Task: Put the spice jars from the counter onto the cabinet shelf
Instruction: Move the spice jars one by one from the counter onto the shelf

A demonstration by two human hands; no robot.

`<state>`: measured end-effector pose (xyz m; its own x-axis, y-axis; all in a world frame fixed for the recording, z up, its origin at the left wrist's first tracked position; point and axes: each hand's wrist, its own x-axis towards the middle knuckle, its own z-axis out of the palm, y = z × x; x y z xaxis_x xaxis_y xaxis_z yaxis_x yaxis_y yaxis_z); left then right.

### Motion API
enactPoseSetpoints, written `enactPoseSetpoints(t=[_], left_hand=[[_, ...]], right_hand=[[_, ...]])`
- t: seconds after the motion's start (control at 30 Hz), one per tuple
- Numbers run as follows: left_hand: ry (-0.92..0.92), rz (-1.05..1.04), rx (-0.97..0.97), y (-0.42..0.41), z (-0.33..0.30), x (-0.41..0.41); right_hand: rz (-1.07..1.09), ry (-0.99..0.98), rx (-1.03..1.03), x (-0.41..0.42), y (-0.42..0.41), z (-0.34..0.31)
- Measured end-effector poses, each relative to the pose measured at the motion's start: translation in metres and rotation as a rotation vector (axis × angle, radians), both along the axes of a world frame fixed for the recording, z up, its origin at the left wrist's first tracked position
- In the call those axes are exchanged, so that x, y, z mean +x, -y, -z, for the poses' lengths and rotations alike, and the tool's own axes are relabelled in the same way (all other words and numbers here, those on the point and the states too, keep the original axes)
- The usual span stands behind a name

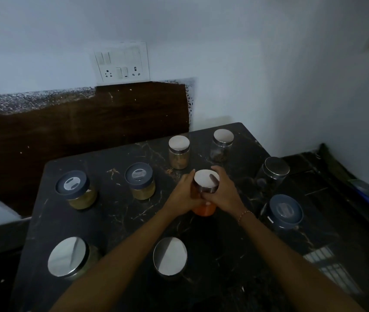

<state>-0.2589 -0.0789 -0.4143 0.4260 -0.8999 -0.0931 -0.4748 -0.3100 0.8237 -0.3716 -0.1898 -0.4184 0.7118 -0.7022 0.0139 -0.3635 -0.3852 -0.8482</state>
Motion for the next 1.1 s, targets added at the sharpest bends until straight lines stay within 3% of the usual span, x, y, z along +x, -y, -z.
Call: enactPoseSetpoints(t=[0.17,0.27,0.37,0.6,0.77,0.87,0.97,1.1], left_hand=[[-0.12,-0.005,-0.133,0.005,-0.023,0.019],[-0.281,-0.043,-0.178,0.004,-0.039,0.028],[-0.381,-0.063,-0.234,0.005,-0.059,0.034],[-0.215,-0.364,-0.505,0.018,-0.112,0.021],[-0.186,-0.218,-0.472,0.017,-0.14,0.031],[-0.442,-0.285,-0.615,0.014,-0.152,0.033],[-0.723,-0.297,-0.62,0.014,-0.157,0.032],[-0.761,-0.293,-0.591,0.007,-0.16,0.036]], right_hand=[[-0.046,0.129,0.227,0.008,0.003,-0.047],[-0.099,0.259,0.388,0.014,0.002,-0.072],[-0.108,0.424,0.423,0.025,-0.002,-0.091],[-0.087,0.527,0.421,0.052,-0.025,-0.111],[-0.067,0.627,0.602,0.06,-0.015,-0.127],[-0.153,0.614,0.599,0.065,-0.009,-0.14],[-0.191,0.619,0.616,0.076,-0.013,-0.146],[-0.195,0.594,0.634,0.083,-0.009,-0.148]])
